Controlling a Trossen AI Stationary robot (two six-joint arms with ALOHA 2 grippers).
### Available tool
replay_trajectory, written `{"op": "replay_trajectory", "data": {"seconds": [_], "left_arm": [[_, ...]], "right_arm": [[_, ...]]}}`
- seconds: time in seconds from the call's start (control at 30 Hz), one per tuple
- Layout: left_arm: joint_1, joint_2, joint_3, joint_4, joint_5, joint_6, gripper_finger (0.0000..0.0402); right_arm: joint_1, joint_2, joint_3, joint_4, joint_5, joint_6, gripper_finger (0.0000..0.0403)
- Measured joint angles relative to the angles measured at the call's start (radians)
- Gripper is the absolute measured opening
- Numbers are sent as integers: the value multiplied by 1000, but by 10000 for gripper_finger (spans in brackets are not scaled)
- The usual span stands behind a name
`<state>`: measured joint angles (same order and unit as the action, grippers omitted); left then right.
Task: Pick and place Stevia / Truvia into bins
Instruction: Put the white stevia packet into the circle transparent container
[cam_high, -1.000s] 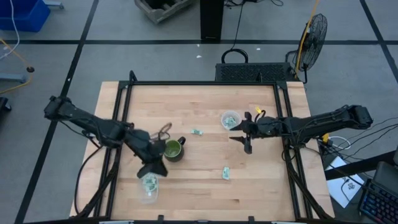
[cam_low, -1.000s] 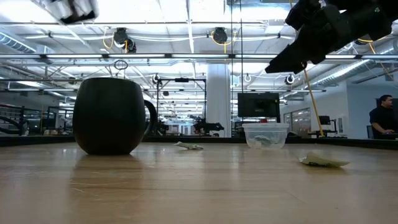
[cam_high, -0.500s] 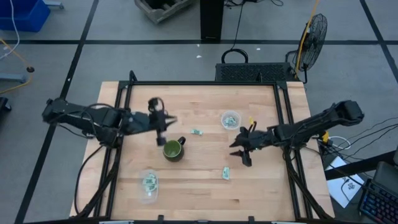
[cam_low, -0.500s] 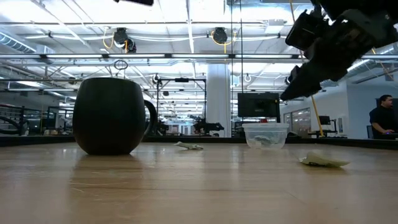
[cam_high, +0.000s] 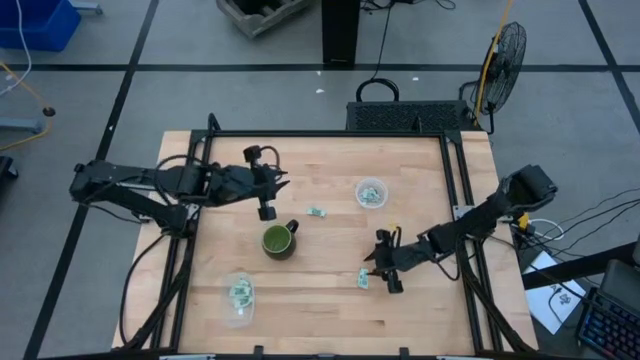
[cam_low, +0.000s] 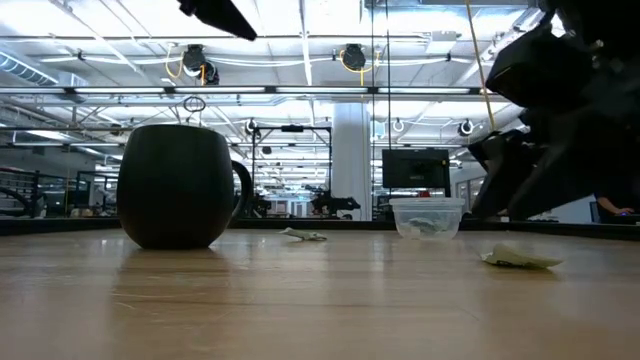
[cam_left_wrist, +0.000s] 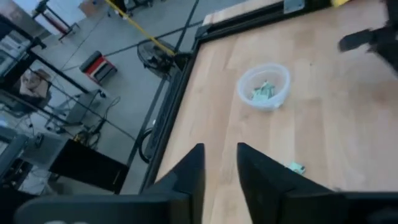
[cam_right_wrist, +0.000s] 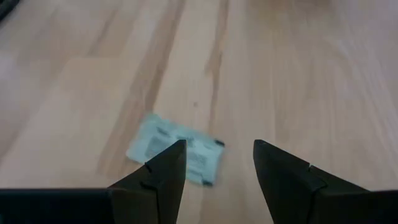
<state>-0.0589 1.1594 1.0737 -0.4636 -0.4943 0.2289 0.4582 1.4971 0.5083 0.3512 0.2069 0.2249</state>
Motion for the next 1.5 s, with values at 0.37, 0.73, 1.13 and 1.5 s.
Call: {"op": "replay_trajectory", "data": {"seconds": [0.37,0.73,1.13,1.5], "left_arm": [[37,52,-1,11,-3,-34,202],[37,51,-1,13,-4,-51,207],[37,50,-1,12,-4,-51,207],[37,50,-1,62,-5,-48,207]], "right_arm": [[1,76,0,73,0,105,211],[2,189,2,168,10,126,215],[1,188,2,157,8,65,159],[-31,71,-2,88,10,-29,55]]}}
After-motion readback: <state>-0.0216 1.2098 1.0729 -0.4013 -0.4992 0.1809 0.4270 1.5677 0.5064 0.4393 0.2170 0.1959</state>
